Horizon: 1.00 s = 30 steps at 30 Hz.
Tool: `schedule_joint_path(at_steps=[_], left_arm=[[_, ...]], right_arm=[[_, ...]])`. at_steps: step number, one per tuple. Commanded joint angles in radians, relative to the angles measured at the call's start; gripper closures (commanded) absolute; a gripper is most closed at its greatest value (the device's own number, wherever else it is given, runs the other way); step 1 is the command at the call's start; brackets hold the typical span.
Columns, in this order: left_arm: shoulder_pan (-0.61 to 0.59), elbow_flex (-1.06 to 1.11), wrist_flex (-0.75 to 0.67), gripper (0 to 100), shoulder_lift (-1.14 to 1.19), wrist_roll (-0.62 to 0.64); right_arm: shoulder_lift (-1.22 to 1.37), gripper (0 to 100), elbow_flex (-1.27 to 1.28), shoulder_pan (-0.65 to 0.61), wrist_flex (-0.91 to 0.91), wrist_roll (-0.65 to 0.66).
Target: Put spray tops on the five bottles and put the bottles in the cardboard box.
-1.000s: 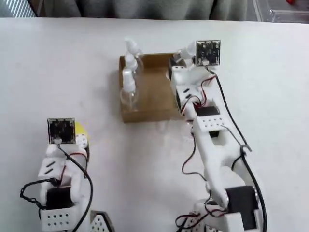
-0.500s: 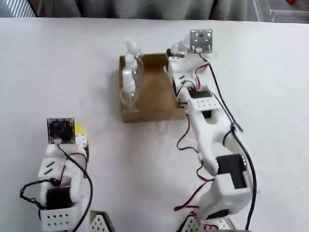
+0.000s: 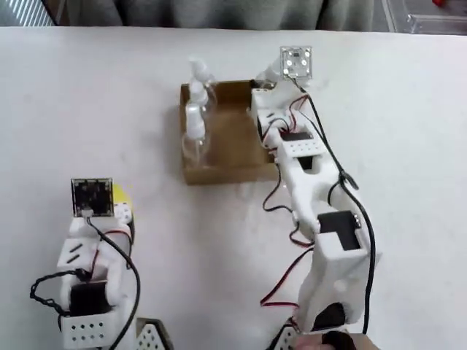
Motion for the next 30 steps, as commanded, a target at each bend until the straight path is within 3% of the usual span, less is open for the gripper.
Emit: schedule_joint_path(at_steps=[1,6,30], left_arm=[[-0.010,-0.002,-0.012,98,-0.008,-0.011],[-0.010,-0.002,-0.012,98,-0.008,-0.011],[-0.012,-0.002,-0.012,98,-0.008,-0.011]], right_arm=[[-0.015,98.4,-0.055,0.004,-0.018,0.021],[-0.012,98.4,-0.032,-0.019,-0.019,0.133],[-0.012,98.3,0.021,-0.045,-0.018,0.149]])
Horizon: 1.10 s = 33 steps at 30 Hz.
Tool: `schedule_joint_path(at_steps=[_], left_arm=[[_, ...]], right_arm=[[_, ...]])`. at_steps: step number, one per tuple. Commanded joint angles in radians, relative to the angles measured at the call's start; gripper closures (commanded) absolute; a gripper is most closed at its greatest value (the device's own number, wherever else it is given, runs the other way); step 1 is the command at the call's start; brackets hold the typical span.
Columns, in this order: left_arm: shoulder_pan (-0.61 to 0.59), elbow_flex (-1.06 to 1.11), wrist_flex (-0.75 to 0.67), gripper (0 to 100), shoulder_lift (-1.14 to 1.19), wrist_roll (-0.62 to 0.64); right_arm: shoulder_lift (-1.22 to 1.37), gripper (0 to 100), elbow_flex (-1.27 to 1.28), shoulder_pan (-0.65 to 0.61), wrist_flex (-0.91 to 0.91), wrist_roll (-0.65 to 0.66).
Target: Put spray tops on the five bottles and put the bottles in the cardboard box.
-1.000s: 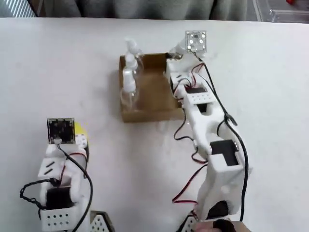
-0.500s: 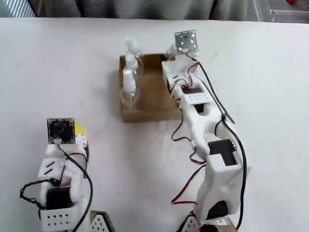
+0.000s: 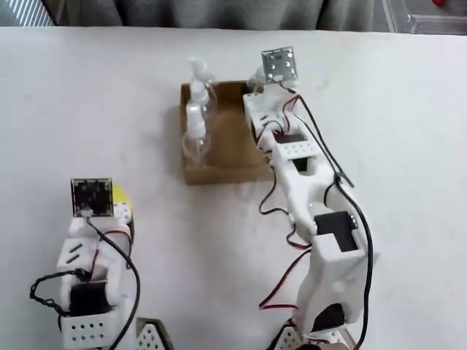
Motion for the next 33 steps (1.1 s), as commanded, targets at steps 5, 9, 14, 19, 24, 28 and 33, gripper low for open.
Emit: schedule_joint_path(at_steps=[5,9,14,19,24,28,33], left_arm=[[-0.010,-0.002,-0.012,98,-0.008,-0.011],[-0.010,-0.002,-0.012,98,-0.008,-0.011],[-0.010,-0.002,-0.012,98,-0.008,-0.011],[-0.010,-0.002,-0.012,98,-0.008,-0.011],[-0.010,-0.002,-0.012,98,-0.008,-0.011],[-0.010,-0.002,-0.012,98,-0.008,-0.011],[-0.010,-0.002,-0.012,98,-0.008,-0.011]], right_arm=[[-0.012,98.3,-0.002,-0.013,-0.010,0.014],[-0.012,92.3,-0.002,-0.012,-0.008,0.015],[-0.012,86.7,0.000,-0.012,-0.007,0.015],[-0.012,86.1,0.000,-0.016,-0.008,0.015],[-0.012,72.1,0.002,-0.018,-0.007,0.014],[-0.012,63.2,0.020,-0.019,-0.008,0.012],[-0.012,62.8,0.020,-0.019,-0.013,0.009]])
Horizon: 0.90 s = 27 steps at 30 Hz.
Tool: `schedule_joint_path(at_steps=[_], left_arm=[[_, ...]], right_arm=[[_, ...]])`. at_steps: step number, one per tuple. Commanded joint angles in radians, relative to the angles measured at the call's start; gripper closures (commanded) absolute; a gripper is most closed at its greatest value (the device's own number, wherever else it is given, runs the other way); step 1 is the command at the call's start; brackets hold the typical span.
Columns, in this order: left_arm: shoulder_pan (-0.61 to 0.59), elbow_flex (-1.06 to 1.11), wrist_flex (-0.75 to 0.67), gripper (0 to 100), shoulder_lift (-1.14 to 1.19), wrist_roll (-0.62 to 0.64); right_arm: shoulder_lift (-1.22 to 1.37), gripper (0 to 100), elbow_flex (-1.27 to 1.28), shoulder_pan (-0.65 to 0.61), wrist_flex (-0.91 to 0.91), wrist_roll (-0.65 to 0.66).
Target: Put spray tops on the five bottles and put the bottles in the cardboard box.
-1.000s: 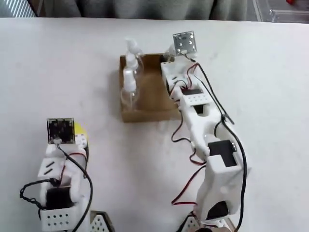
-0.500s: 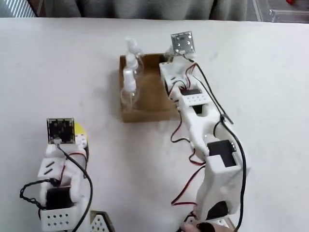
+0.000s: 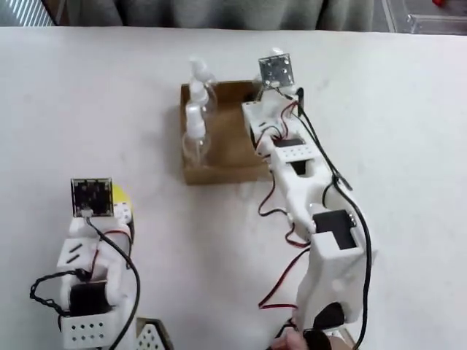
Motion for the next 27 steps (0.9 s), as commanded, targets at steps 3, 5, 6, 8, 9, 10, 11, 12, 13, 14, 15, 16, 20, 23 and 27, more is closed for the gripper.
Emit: schedule_joint_path(at_steps=[3,5,6,8,9,10,11,12,13,14,15,16,20,23,27], left_arm=[[-0.010,-0.002,-0.012,98,-0.008,-0.011],[-0.010,-0.002,-0.012,98,-0.008,-0.011],[-0.010,-0.002,-0.012,98,-0.008,-0.011],[-0.010,-0.002,-0.012,98,-0.008,-0.011],[-0.010,-0.002,-0.012,98,-0.008,-0.011],[-0.010,-0.002,-0.012,98,-0.008,-0.011],[-0.010,-0.002,-0.012,98,-0.008,-0.011],[-0.010,-0.002,-0.012,98,-0.008,-0.011],[-0.010,-0.002,-0.012,98,-0.008,-0.011],[-0.010,-0.002,-0.012,98,-0.008,-0.011],[-0.010,-0.002,-0.012,98,-0.008,-0.011],[-0.010,-0.002,-0.012,98,-0.008,-0.011],[-0.010,-0.002,-0.012,98,-0.008,-0.011],[-0.010,-0.002,-0.012,98,-0.008,-0.011],[-0.010,-0.002,-0.012,98,-0.008,-0.011]], right_arm=[[-0.019,62.8,-0.014,-0.012,-0.012,0.003],[-0.019,62.7,-0.014,-0.012,-0.010,0.003],[-0.019,62.7,-0.014,-0.012,-0.010,0.005],[-0.019,62.6,-0.014,-0.012,-0.010,0.005],[-0.019,62.6,-0.014,-0.012,-0.010,0.005],[-0.019,62.6,-0.014,-0.012,-0.010,0.005],[-0.019,62.6,-0.014,-0.012,-0.010,0.005],[-0.019,62.6,-0.014,-0.012,-0.010,0.005],[-0.019,62.6,-0.014,-0.012,-0.010,0.003],[-0.019,62.6,-0.014,-0.012,-0.012,0.002],[-0.021,62.6,-0.014,-0.012,-0.012,0.000],[-0.021,62.5,-0.012,-0.012,-0.013,0.000],[-0.021,58.5,-0.012,-0.013,-0.015,0.002],[-0.021,53.3,-0.011,-0.013,-0.010,0.002],[-0.021,53.3,-0.011,-0.013,-0.010,0.002]])
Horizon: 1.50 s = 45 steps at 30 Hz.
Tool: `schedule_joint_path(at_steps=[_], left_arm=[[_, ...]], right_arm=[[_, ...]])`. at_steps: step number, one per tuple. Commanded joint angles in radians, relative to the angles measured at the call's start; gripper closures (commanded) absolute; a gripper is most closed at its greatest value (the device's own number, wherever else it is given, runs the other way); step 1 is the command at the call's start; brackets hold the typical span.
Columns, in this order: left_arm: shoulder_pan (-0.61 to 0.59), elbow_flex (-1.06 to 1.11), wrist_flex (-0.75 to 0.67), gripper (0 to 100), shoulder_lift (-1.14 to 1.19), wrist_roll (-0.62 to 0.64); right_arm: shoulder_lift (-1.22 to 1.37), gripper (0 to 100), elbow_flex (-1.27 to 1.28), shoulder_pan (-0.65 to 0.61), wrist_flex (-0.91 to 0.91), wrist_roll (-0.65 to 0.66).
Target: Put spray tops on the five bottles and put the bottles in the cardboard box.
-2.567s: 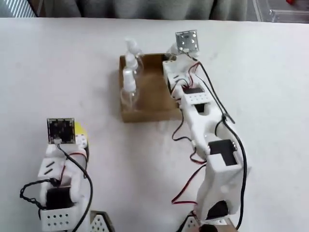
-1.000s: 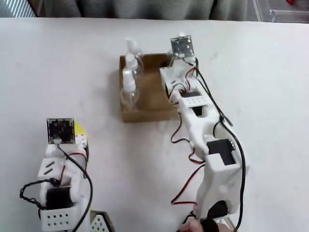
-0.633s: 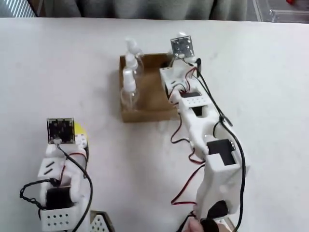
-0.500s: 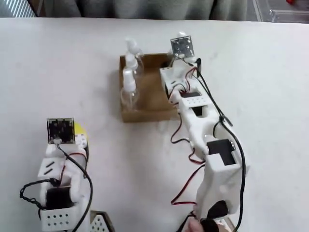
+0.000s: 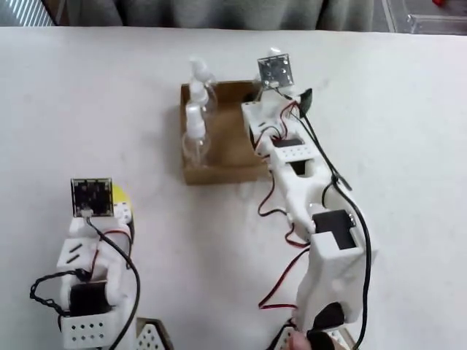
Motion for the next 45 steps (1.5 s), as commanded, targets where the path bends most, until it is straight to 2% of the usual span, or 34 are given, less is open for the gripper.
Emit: schedule_joint_path(at_steps=[1,24,45], left_arm=[[-0.010,-0.002,-0.012,98,-0.008,-0.011],[-0.010,-0.002,-0.012,98,-0.008,-0.011],[-0.010,-0.002,-0.012,98,-0.008,-0.011]], right_arm=[[-0.021,53.3,-0.011,-0.012,-0.010,0.003],[-0.041,53.2,-0.011,-0.022,-0.071,0.006],[-0.498,53.3,0.381,-0.030,-0.065,0.008]])
